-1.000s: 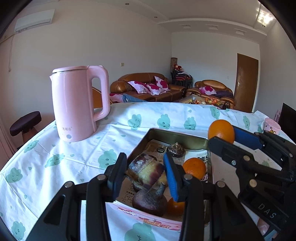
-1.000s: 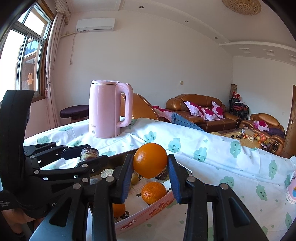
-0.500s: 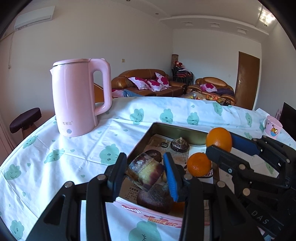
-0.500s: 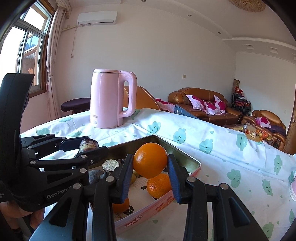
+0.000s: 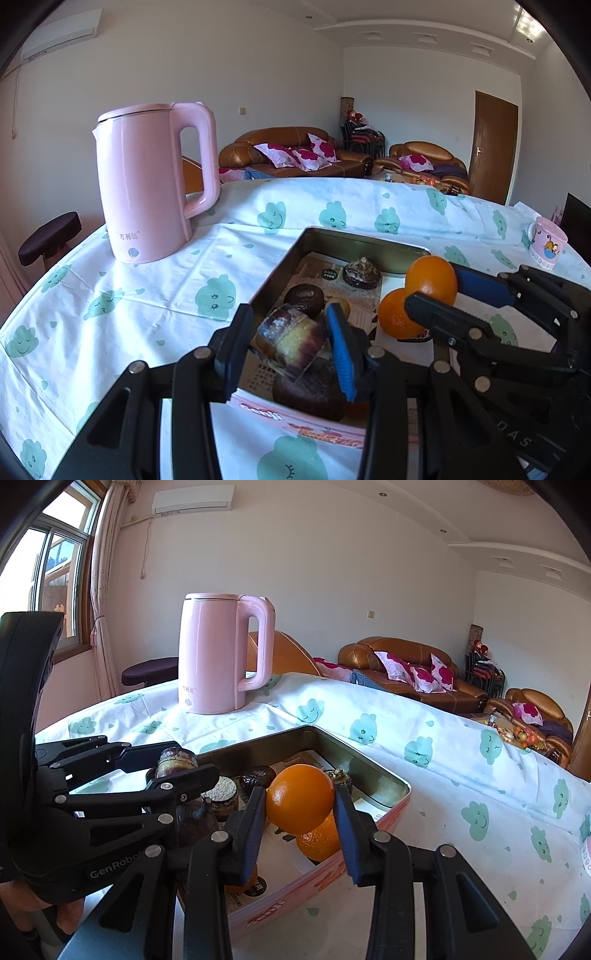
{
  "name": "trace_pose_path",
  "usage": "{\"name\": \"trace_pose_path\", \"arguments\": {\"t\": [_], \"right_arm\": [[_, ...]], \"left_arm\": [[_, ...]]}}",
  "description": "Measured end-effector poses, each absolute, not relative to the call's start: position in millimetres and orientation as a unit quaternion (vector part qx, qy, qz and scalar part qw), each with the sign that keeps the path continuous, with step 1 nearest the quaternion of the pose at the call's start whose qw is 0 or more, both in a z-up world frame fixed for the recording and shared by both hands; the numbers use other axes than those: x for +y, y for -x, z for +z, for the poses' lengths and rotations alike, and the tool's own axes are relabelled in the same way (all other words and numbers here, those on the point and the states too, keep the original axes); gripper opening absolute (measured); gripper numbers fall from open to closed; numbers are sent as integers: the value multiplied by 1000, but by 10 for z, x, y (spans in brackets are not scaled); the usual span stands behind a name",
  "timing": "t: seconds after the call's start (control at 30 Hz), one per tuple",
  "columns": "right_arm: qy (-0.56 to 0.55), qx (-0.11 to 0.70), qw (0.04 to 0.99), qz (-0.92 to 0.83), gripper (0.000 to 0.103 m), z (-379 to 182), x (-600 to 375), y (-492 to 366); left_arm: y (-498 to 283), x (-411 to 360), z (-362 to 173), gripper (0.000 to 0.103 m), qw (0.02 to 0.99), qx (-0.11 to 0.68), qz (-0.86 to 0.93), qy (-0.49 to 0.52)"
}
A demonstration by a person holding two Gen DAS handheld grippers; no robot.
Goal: Organize fruits
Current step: 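Lower the brown jar and the orange into the tin, then open the left tool to release the jar while the right tool releases the orange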
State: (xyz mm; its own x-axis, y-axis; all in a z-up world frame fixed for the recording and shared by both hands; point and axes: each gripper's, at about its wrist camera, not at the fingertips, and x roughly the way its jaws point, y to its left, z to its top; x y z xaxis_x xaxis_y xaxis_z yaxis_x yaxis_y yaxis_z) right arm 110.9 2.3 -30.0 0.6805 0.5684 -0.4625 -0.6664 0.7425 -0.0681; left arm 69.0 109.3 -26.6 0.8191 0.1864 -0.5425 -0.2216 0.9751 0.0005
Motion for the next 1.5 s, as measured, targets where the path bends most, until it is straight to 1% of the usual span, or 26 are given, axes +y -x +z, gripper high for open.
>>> {"name": "trace_pose_path", "arguments": {"t": [0.2, 0.33, 0.4, 0.43, 0.47, 0.53, 0.6, 0.7, 0.83, 0.97, 1.1, 1.23, 1.4, 1.5], "right_arm": [[116, 223, 905, 342, 39, -325, 37, -1146], [119, 226, 904, 343, 41, -331, 54, -1146], [118, 226, 905, 341, 44, -332, 54, -1146], [118, 227, 905, 341, 49, -333, 54, -1149], [117, 227, 905, 340, 50, -334, 50, -1150], [114, 227, 906, 340, 52, -332, 40, -1152], [111, 226, 907, 339, 53, -328, 27, -1148], [105, 222, 911, 332, 59, -317, -9, -1137], [90, 211, 921, 314, 71, -291, -93, -1126], [80, 194, 930, 301, 78, -258, -159, -1084], [65, 173, 939, 291, 80, -222, -246, -1036], [44, 167, 944, 281, 84, -197, -330, -1047], [43, 163, 946, 277, 85, -183, -336, -1036], [44, 160, 947, 275, 85, -182, -342, -1023]], "left_arm": [[-691, 1094, -268, 44, 953, 283, 108, 32], [-704, 1131, -277, 48, 950, 289, 109, 38], [-699, 1152, -275, 48, 951, 288, 109, 42], [-696, 1156, -276, 50, 951, 288, 109, 43], [-692, 1165, -275, 51, 950, 287, 111, 44], [-683, 1186, -273, 58, 950, 286, 114, 48], [-669, 1192, -273, 62, 950, 284, 116, 51], [-638, 1203, -259, 67, 953, 276, 117, 54], [-593, 1230, -237, 77, 956, 262, 120, 63], [-553, 1217, -209, 79, 960, 247, 117, 64], [-530, 1161, -196, 88, 962, 238, 122, 50], [-509, 1119, -177, 89, 965, 228, 126, 39], [-498, 1139, -171, 93, 965, 224, 133, 42], [-476, 1134, -163, 94, 966, 218, 137, 41]]}}
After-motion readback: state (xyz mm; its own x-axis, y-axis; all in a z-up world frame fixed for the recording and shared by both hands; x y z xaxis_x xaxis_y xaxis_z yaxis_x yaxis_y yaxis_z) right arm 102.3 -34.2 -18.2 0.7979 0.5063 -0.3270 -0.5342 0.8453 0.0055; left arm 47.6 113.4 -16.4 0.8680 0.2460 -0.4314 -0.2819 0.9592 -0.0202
